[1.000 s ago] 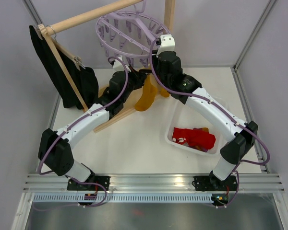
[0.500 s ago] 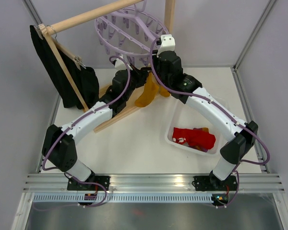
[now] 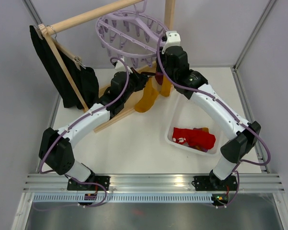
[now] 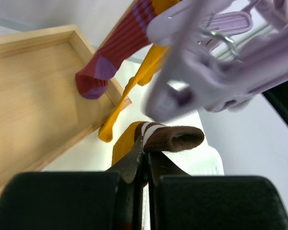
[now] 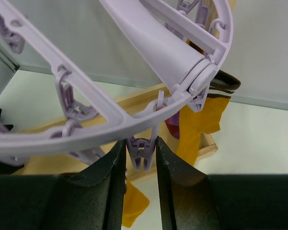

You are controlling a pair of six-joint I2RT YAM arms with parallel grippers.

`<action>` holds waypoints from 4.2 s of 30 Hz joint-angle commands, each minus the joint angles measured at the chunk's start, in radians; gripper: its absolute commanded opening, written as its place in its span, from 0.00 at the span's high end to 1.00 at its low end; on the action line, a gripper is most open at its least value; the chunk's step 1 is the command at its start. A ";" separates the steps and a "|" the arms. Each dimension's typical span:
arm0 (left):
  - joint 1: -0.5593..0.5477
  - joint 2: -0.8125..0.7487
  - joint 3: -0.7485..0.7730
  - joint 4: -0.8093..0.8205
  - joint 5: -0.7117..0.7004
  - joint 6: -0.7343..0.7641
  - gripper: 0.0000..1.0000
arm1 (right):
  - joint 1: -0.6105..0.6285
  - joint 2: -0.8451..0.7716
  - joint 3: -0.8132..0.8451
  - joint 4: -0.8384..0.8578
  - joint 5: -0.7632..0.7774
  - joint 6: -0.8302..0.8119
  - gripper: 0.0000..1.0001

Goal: Clip the socks to the hanger
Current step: Open the clamp at the hanger.

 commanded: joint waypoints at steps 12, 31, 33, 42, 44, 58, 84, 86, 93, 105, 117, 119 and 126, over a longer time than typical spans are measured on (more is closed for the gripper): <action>-0.009 -0.052 -0.009 -0.017 0.066 0.011 0.98 | -0.093 0.040 0.082 0.022 -0.239 0.072 1.00; -0.015 0.017 0.037 0.020 -0.073 -0.159 0.98 | -0.095 0.010 0.033 0.083 -0.259 0.065 1.00; -0.015 0.024 0.046 0.022 -0.081 -0.175 0.98 | -0.095 0.010 0.031 0.086 -0.264 0.065 1.00; -0.015 0.092 0.115 0.002 -0.099 -0.208 0.98 | -0.093 0.006 0.031 0.088 -0.262 0.054 1.00; -0.015 0.099 0.121 -0.001 -0.103 -0.213 0.98 | -0.095 0.006 0.031 0.086 -0.261 0.052 1.00; -0.015 0.109 0.149 -0.004 -0.158 -0.227 0.98 | -0.095 0.000 0.023 0.089 -0.242 0.032 1.00; -0.014 0.069 0.090 -0.009 -0.149 -0.143 0.98 | -0.095 -0.077 -0.081 0.114 -0.213 0.002 0.84; -0.014 0.061 0.086 -0.014 -0.150 -0.123 0.98 | -0.093 -0.095 -0.102 0.125 -0.213 0.000 0.80; -0.014 0.052 0.083 -0.029 -0.136 -0.070 0.98 | -0.095 -0.128 -0.159 0.146 -0.190 -0.017 0.67; -0.014 0.095 0.181 -0.112 -0.095 0.052 0.98 | -0.095 -0.192 -0.273 0.235 -0.153 -0.059 0.57; -0.014 0.095 0.190 -0.115 -0.083 0.091 0.98 | -0.095 -0.227 -0.389 0.417 -0.161 -0.126 0.43; -0.014 0.096 0.192 -0.115 -0.080 0.095 0.98 | -0.095 -0.229 -0.403 0.448 -0.161 -0.133 0.42; -0.014 0.103 0.205 -0.118 -0.073 0.108 0.98 | -0.095 -0.208 -0.395 0.482 -0.167 -0.142 0.36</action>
